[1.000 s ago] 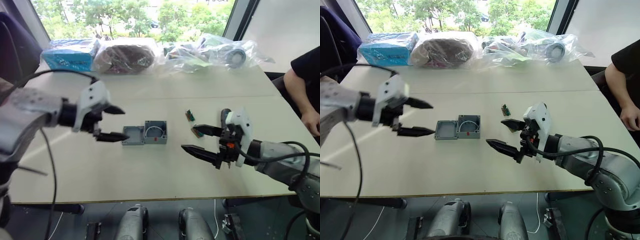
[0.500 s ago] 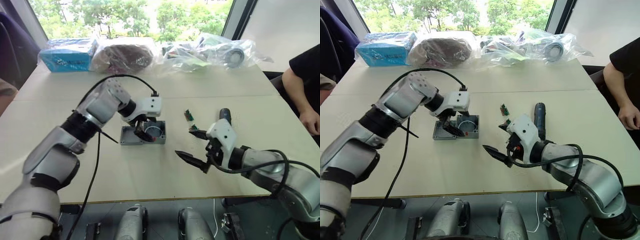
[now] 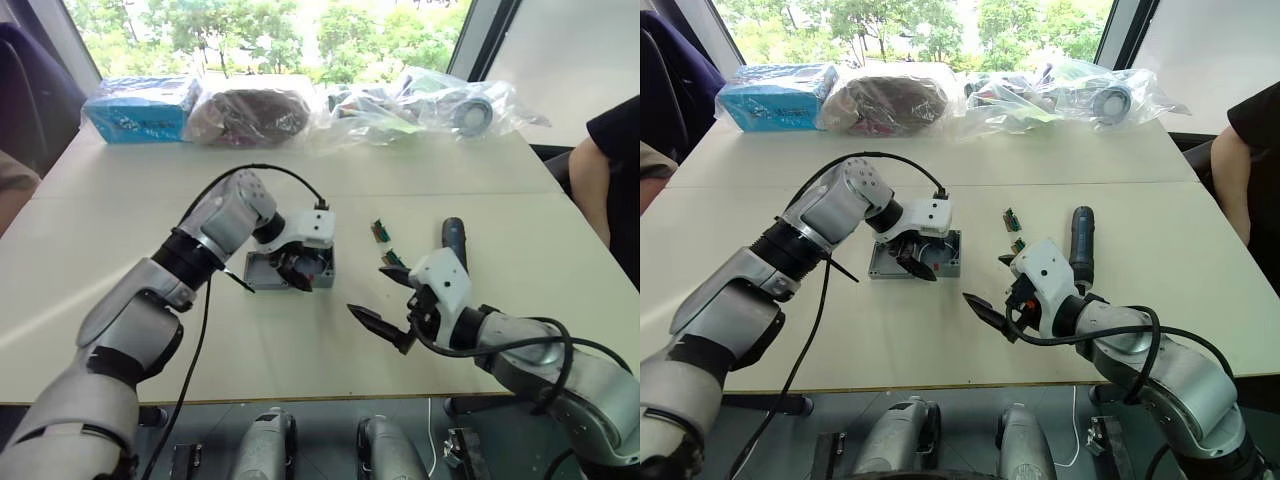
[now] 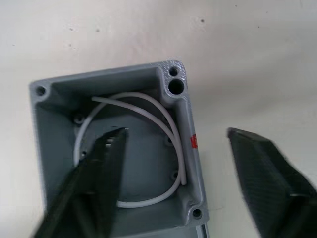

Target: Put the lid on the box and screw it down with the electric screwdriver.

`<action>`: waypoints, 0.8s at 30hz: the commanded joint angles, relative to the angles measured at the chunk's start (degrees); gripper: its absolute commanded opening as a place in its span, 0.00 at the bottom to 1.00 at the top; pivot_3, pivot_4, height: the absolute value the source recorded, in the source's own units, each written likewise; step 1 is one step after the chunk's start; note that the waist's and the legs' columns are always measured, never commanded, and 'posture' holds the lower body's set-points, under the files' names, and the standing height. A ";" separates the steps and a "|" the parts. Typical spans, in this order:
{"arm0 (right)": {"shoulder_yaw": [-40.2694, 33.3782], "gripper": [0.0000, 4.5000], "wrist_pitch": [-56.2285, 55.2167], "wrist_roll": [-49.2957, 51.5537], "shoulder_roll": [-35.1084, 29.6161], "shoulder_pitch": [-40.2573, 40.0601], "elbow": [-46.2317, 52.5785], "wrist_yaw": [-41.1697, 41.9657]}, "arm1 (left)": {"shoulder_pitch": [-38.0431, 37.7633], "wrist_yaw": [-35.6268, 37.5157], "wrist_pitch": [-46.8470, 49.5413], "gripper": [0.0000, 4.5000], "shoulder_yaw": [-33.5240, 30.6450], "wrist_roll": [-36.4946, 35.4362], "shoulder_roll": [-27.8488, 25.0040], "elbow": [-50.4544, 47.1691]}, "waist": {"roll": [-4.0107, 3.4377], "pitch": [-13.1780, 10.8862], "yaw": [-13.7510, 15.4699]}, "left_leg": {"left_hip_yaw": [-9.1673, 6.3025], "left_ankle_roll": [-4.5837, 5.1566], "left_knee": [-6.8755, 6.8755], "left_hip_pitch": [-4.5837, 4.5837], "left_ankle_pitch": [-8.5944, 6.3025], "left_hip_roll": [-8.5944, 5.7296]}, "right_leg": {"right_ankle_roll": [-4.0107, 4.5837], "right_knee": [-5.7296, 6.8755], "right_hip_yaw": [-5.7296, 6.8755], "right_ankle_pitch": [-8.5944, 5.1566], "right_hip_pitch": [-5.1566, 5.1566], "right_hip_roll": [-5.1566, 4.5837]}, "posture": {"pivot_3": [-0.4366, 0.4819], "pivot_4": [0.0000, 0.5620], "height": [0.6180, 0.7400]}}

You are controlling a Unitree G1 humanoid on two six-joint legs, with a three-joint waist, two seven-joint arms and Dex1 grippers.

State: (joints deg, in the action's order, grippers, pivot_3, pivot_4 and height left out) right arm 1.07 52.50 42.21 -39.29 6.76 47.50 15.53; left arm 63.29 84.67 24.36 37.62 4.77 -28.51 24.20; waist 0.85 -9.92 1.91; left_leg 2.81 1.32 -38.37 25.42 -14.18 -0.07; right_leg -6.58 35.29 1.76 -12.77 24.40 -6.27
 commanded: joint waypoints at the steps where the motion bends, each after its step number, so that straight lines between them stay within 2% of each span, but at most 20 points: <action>1: -2.15 1.00 -0.76 -0.41 0.72 -0.17 1.99 -0.45 | -0.23 0.29 -0.57 0.34 -0.90 1.12 0.18 -2.17 | 0.00 0.00 0.11 | 0.00 0.00 0.00 0.00 0.00 0.00 | 0.00 0.00 0.00 0.00 0.00 0.00 | 0.48 0.27 1.00; 3: -2.27 1.00 -0.85 -0.60 0.85 -0.26 1.88 -0.39 | -0.28 0.19 -0.71 0.18 -1.20 1.36 0.43 -2.07 | 0.00 0.00 0.21 | 0.00 0.00 -0.01 0.00 0.00 0.00 | 0.00 0.01 0.00 0.00 0.00 0.00 | 0.48 0.27 1.00; 4: -2.30 1.00 -0.88 -0.68 0.89 -0.29 1.82 -0.36 | -0.27 0.17 -0.75 0.06 -1.35 1.45 0.55 -2.00 | 0.00 0.00 0.24 | 0.00 0.00 -0.02 0.00 0.00 0.00 | 0.00 0.01 0.00 0.00 0.00 0.00 | 0.48 0.27 1.00; 5: -2.32 1.00 -0.90 -0.75 0.91 -0.32 1.78 -0.32 | -0.26 0.20 -0.79 0.02 -1.45 1.52 0.63 -1.96 | -0.01 0.00 0.29 | 0.00 0.00 -0.02 0.00 0.00 0.00 | 0.00 0.01 0.00 0.00 0.00 0.00 | 0.48 0.27 1.00; 11: -2.51 1.00 -0.81 -0.68 0.76 -1.49 1.80 0.50 | 0.42 1.50 -2.21 0.02 -3.06 0.76 1.36 -1.40 | -0.01 0.02 0.29 | -0.03 0.00 -0.07 -0.02 0.00 0.00 | 0.00 0.03 0.01 0.00 -0.05 0.00 | 0.48 0.27 1.00; 13: -2.89 1.00 -0.86 -0.57 0.63 -2.08 1.82 0.95 | 1.75 2.91 -7.07 0.02 -4.21 -0.41 2.18 0.69 | -0.01 0.02 0.33 | -0.04 0.00 -0.08 -0.02 0.00 -0.01 | 0.00 0.05 0.02 0.00 -0.05 0.00 | 0.48 0.27 1.00; 17: -3.75 1.00 -0.85 -0.69 0.30 -2.97 1.78 1.63 | 3.34 7.58 -24.32 0.02 -3.94 -1.88 2.13 5.31 | -0.01 0.02 0.26 | -0.03 0.10 -0.31 0.06 -0.07 0.01 | 0.02 0.11 0.02 -0.01 -0.05 0.00 | 0.48 0.27 1.00; 24: -4.47 1.00 -0.47 -1.00 0.40 -4.29 2.70 1.32 | 6.22 7.83 -35.28 0.02 0.99 -4.01 4.29 15.45 | -0.01 0.02 0.35 | -0.04 0.20 -0.52 0.08 -0.13 0.03 | 0.18 0.19 0.04 -0.10 -0.12 0.00 | 0.48 0.27 1.00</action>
State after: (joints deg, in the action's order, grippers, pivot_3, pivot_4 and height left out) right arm -1.47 52.48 41.27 -38.90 2.82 47.58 17.11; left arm 67.63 92.31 -7.97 38.01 1.69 -25.02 38.10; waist 0.84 -9.90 2.26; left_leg 2.77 1.54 -38.91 25.50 -14.31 -0.04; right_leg -6.40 35.48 1.79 -12.87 24.27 -6.28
